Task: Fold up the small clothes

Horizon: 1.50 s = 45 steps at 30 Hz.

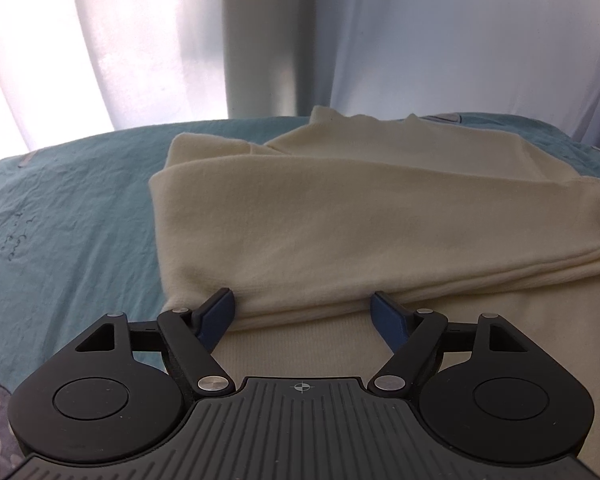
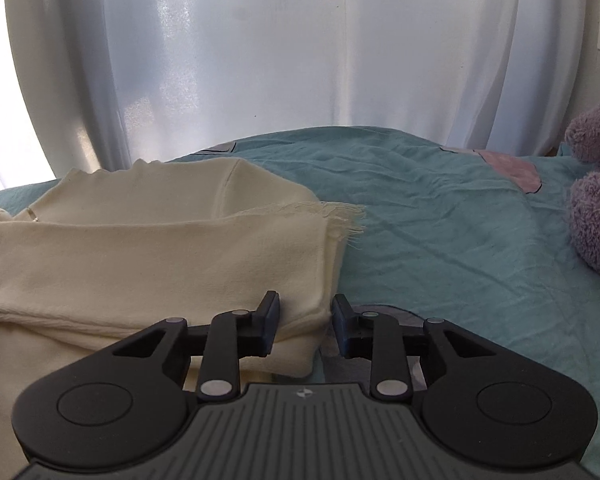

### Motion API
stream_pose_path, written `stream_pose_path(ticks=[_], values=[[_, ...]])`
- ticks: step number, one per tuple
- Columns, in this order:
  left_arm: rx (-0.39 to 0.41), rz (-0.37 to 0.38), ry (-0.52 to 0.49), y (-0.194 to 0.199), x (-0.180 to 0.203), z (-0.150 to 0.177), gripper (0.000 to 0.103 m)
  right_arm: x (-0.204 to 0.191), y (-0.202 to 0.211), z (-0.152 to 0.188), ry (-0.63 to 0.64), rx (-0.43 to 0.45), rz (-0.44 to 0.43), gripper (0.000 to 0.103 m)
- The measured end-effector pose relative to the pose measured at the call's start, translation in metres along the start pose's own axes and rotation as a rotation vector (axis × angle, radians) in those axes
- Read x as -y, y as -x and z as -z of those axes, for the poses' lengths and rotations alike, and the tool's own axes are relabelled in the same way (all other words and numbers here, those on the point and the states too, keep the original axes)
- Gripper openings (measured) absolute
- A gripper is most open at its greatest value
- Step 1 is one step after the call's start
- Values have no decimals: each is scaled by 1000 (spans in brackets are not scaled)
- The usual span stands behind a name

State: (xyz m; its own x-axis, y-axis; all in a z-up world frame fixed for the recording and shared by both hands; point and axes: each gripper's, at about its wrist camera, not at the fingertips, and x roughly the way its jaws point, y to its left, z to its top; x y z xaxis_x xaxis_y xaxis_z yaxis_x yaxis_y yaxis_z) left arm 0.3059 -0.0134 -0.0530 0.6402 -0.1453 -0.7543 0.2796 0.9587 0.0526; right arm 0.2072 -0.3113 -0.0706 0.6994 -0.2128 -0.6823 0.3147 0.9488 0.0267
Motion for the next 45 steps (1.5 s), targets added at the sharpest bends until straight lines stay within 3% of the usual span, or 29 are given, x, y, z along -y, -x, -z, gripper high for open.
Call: stream_pose_path(ticks=[3,5,8,10,13,14,20,28,30,34,38,45], values=[[-11,-32,-16,10,3,5,82,-1,-3,-2,6,22,33,28],[-4,-25,-17,22,1,13,85,0,9,1,-21,34,9,28],[3,-14,-12,43,-8,30,87,3,41,15,-63,46,-137,28],[-6,-8,-7,60,-15,47,89,0,64,31,-56,13,-285,29],[-41,2,30,83,-26,74,89,-4,92,59,-43,-111,-480,39],[-61,12,54,91,-29,84,89,-5,100,70,-39,-164,-507,39],[-163,61,151,133,-43,134,89,6,153,130,30,-325,-441,39],[-250,121,130,157,-49,164,75,44,190,160,-15,-366,-334,39],[-265,145,152,161,-55,166,68,53,190,163,-45,-373,-359,39],[-309,177,185,165,-66,166,45,61,182,169,-123,-389,-435,22],[-368,246,254,165,-79,170,23,62,178,171,-157,-401,-491,20],[-401,309,301,159,-86,170,20,76,163,172,-300,-466,-593,24]])
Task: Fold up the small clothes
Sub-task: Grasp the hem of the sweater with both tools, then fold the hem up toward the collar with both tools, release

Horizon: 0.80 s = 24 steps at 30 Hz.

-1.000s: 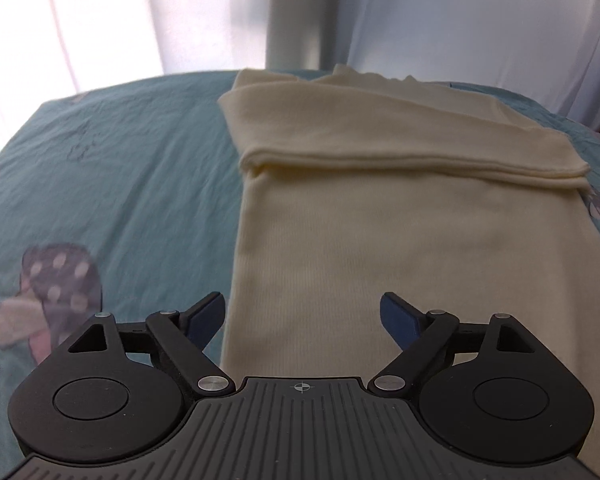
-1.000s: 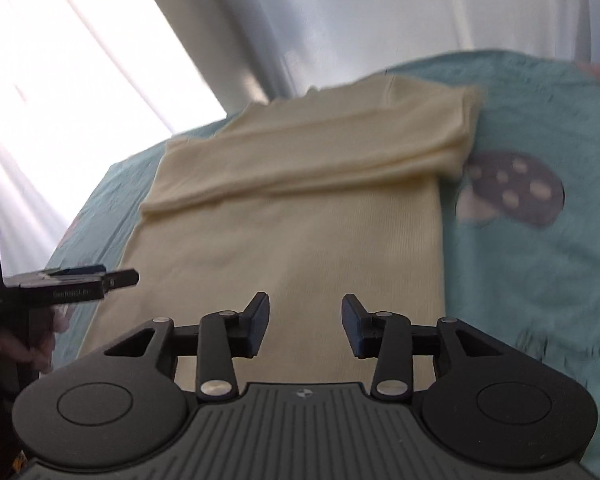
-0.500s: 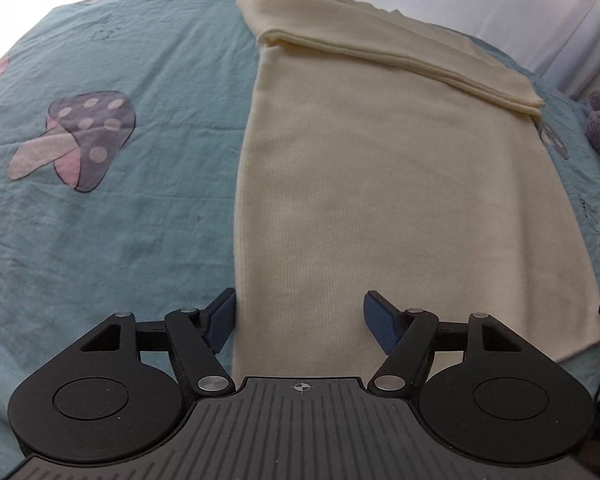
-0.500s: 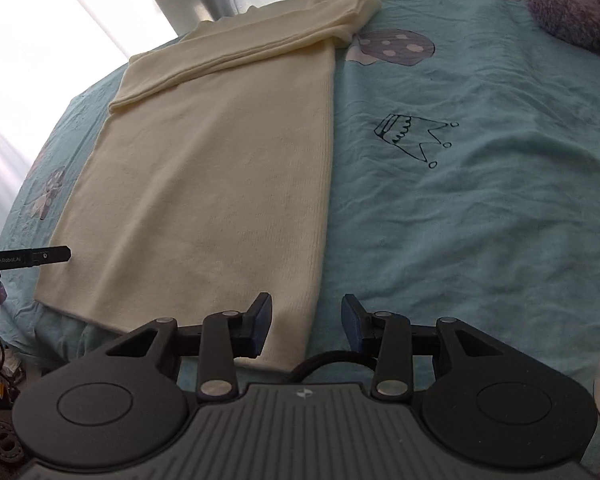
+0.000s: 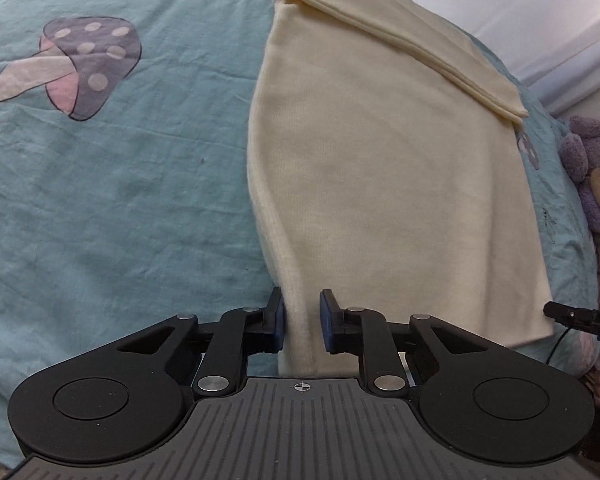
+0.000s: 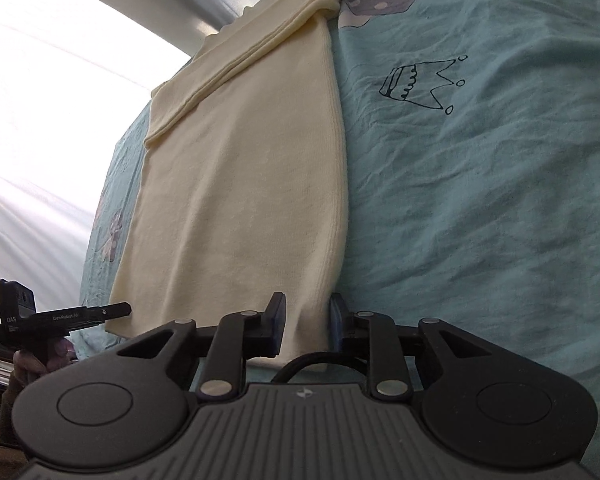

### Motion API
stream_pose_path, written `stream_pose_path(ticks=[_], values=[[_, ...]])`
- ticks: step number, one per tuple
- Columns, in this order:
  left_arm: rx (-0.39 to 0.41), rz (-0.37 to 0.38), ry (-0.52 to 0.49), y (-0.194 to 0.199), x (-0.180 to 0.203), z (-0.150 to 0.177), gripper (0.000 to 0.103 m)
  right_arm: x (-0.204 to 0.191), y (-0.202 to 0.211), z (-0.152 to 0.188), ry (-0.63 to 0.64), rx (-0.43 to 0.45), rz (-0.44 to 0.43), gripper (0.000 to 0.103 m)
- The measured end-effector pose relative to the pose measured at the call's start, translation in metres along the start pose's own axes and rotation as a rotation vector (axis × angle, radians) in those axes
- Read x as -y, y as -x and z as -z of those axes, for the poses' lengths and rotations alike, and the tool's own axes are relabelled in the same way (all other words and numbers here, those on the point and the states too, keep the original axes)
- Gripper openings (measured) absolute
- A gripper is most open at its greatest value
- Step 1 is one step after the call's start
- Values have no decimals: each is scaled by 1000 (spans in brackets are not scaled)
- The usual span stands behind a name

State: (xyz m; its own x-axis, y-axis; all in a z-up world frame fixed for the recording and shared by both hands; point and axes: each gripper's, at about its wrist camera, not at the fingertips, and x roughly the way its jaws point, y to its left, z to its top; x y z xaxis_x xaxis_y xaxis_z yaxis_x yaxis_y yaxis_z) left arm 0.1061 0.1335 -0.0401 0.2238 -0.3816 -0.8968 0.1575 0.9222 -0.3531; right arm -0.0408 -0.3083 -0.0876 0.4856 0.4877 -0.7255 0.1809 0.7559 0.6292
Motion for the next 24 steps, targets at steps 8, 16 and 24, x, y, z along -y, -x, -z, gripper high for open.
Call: stream_pose_path(ticks=[8,16,24], values=[[71,25,1,13,6,-9,9,-8,-7,-5,27,10,-2,6],[288,111,-7,44,17,-73,9,-24,13,-53,90,166,-59,6],[349,98,11,11,11,-154,9,-40,-8,-125,120,245,9,6]])
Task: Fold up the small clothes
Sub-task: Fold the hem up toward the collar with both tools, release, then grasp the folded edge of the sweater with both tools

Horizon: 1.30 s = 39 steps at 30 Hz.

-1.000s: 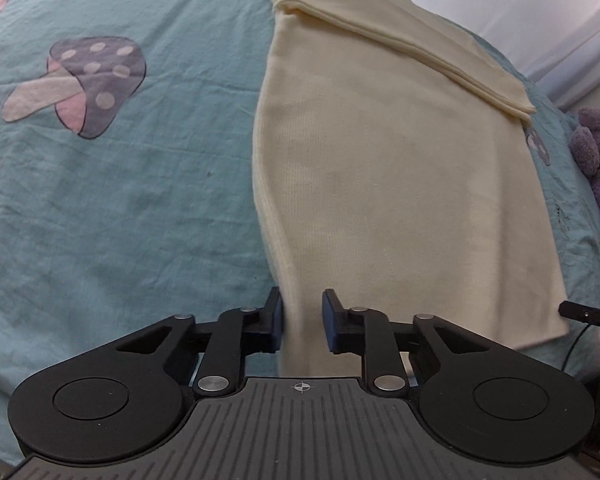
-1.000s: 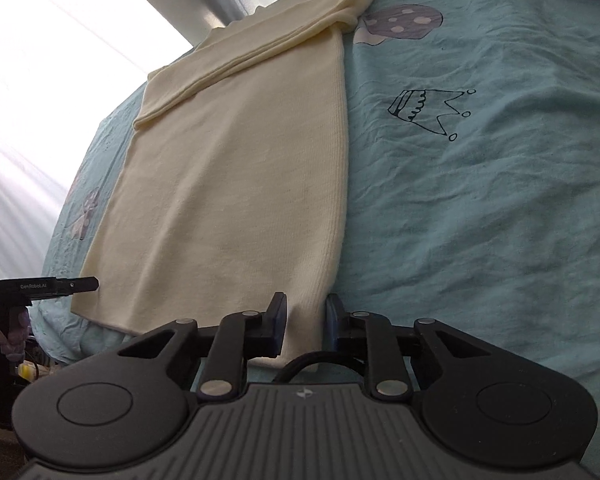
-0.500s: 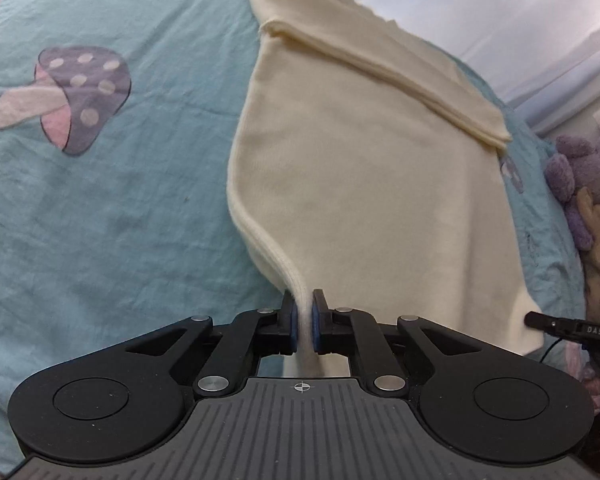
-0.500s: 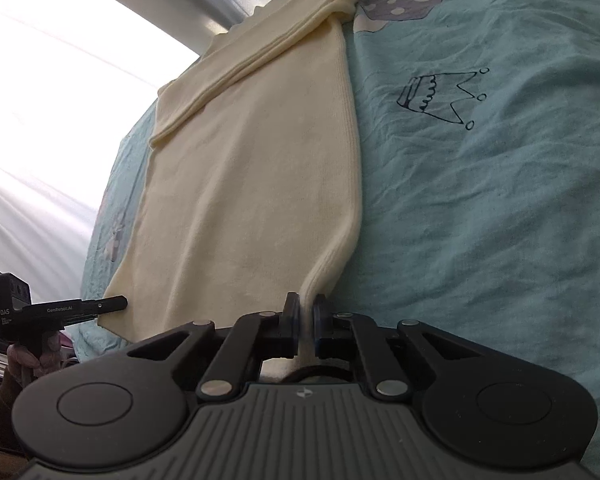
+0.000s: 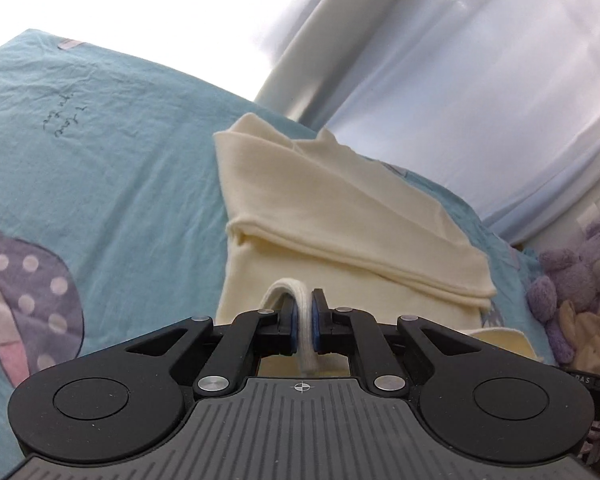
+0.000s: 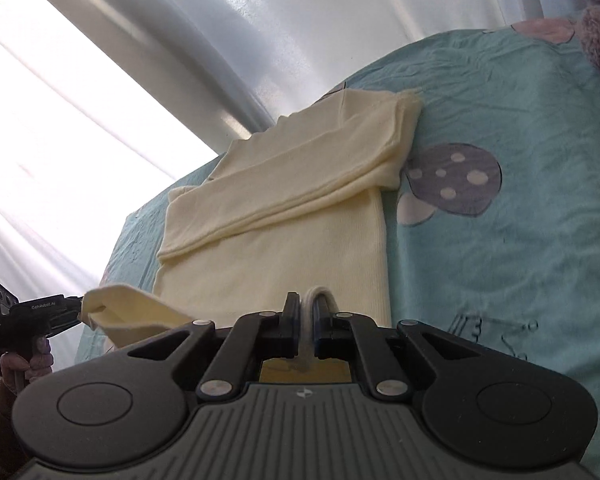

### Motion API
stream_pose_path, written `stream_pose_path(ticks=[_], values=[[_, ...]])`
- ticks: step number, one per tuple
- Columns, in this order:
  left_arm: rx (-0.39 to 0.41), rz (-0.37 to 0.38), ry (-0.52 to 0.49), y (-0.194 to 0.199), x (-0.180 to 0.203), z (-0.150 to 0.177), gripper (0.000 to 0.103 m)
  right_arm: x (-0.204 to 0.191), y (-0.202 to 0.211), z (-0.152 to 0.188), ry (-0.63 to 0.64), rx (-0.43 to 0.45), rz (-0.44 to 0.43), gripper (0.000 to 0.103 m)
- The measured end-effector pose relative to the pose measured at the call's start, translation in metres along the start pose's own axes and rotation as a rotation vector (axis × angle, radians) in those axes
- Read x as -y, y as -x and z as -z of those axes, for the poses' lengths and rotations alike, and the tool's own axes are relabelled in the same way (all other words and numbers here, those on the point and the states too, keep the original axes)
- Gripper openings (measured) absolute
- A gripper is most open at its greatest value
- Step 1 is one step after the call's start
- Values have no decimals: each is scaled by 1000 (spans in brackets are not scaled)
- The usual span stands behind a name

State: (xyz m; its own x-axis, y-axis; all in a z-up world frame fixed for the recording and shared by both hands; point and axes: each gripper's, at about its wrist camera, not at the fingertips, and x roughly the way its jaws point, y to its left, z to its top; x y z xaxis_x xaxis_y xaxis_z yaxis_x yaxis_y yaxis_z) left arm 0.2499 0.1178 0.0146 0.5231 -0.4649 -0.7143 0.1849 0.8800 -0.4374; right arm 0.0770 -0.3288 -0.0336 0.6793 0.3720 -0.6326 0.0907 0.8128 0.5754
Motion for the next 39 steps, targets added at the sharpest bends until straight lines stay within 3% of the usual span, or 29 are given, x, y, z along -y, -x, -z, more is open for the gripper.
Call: stream_pose_path(ticks=[7,9,12,15,17,18,19,23,25,31,33,34,37,38,39], values=[[-33,-55,57,-54,-23,-14,9,-2,-46,-27,56,33,156,6],[-33,-39,92,-57,-30,-13,12,-1,-52,-30,58,47,191,7],[-6,-28,110,-52,-38,-13,16,3,-46,-30,48,119,225,21],[92,-117,32,-39,-37,-15,32,5,-31,-31,52,193,235,35],[136,-102,-22,-31,-36,-16,39,5,-27,-30,84,205,255,40],[136,-80,-38,-30,-36,-16,50,5,-28,-29,109,192,258,41],[128,-65,-52,-33,-34,-17,55,5,-30,-27,133,173,258,42],[28,-51,-181,-61,-10,-10,56,3,-48,-22,198,93,269,44],[-2,-73,-229,-75,1,-7,56,-1,-56,-23,222,82,273,45],[-18,-60,-232,-90,11,-6,52,-13,-76,-30,305,61,280,45],[-29,-83,-247,-94,13,-6,39,-18,-81,-31,341,53,285,42],[-37,-101,-250,-96,12,-7,37,-20,-83,-31,353,45,284,37],[-41,-108,-252,-95,11,-9,13,-26,-87,-28,400,51,301,15],[-41,-97,-247,-93,11,-10,11,-28,-86,-28,414,59,302,7],[-38,-92,-248,-92,11,-10,10,-30,-85,-27,424,69,303,7]])
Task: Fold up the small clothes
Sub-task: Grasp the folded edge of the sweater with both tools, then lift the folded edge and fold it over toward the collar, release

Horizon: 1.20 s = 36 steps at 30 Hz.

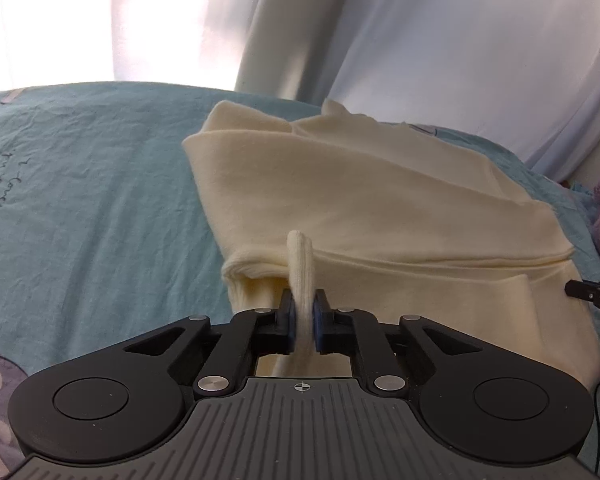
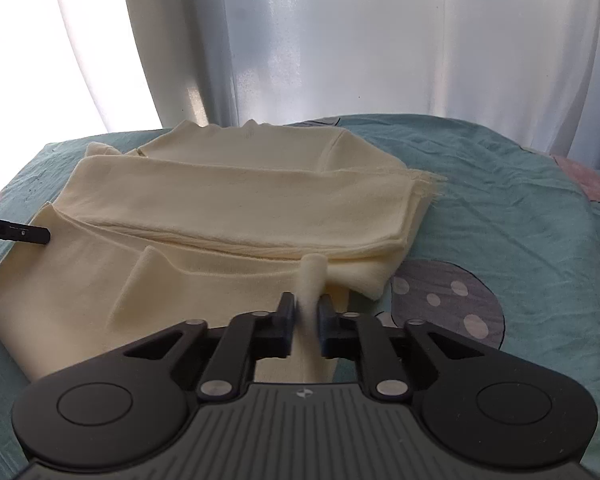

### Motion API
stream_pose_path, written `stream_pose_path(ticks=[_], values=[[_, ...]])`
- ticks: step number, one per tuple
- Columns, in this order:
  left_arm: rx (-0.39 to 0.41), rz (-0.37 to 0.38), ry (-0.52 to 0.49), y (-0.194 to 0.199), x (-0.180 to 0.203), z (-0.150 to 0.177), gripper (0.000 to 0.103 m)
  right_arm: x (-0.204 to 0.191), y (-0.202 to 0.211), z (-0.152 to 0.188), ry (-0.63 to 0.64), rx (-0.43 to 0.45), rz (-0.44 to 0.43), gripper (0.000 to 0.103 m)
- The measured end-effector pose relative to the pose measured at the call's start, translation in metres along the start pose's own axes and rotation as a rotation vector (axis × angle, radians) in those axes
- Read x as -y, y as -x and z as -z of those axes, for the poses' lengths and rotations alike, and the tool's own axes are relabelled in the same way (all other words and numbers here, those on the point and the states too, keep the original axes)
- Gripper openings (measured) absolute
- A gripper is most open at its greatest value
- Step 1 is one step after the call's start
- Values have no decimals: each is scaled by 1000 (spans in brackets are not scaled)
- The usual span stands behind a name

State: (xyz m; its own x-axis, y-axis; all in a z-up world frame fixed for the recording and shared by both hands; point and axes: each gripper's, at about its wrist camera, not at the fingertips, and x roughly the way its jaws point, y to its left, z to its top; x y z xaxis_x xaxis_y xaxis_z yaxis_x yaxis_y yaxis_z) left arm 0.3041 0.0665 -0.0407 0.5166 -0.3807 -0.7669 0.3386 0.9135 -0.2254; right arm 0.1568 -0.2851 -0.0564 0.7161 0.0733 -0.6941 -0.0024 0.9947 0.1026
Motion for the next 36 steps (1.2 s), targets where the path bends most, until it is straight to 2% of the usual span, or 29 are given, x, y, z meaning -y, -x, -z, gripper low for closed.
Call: stream_pose_path(ticks=[5,8,10,11,14,16,17,19,22,24,26,28,31,33,36], values=[[28,53,9,6,0,-1,10,-4,10,-2,20,43,-33,6],[12,46,1,0,-1,-1,11,-4,6,-3,19,26,-30,7],[-5,44,-10,-6,1,0,16,-3,1,-3,9,-4,-26,8],[-13,46,-17,-8,2,0,23,-3,-1,-2,3,-11,-24,8],[-10,38,-36,-10,5,2,23,-4,-2,-1,10,-14,-19,8],[-9,29,-35,-10,6,2,10,-6,-3,-1,23,-17,-21,8],[-6,14,-36,-8,6,2,9,-8,-4,-1,32,-19,-15,6],[19,-4,-36,3,8,-1,9,-11,-1,-2,53,-9,-15,5],[111,21,-46,38,10,-17,9,-13,17,-11,87,66,-23,5],[168,19,-54,53,10,-33,9,-7,28,-25,62,122,-34,5],[227,-30,-69,56,10,-55,9,-2,33,-42,34,172,-24,5],[248,-84,-74,43,10,-72,10,2,29,-60,24,217,25,5],[180,-99,-31,4,5,-88,10,9,4,-77,-38,205,44,5],[121,-100,-26,-25,3,-88,10,13,-20,-80,-68,158,54,5],[64,-106,-26,-47,-1,-80,11,15,-49,-77,-69,73,75,6]])
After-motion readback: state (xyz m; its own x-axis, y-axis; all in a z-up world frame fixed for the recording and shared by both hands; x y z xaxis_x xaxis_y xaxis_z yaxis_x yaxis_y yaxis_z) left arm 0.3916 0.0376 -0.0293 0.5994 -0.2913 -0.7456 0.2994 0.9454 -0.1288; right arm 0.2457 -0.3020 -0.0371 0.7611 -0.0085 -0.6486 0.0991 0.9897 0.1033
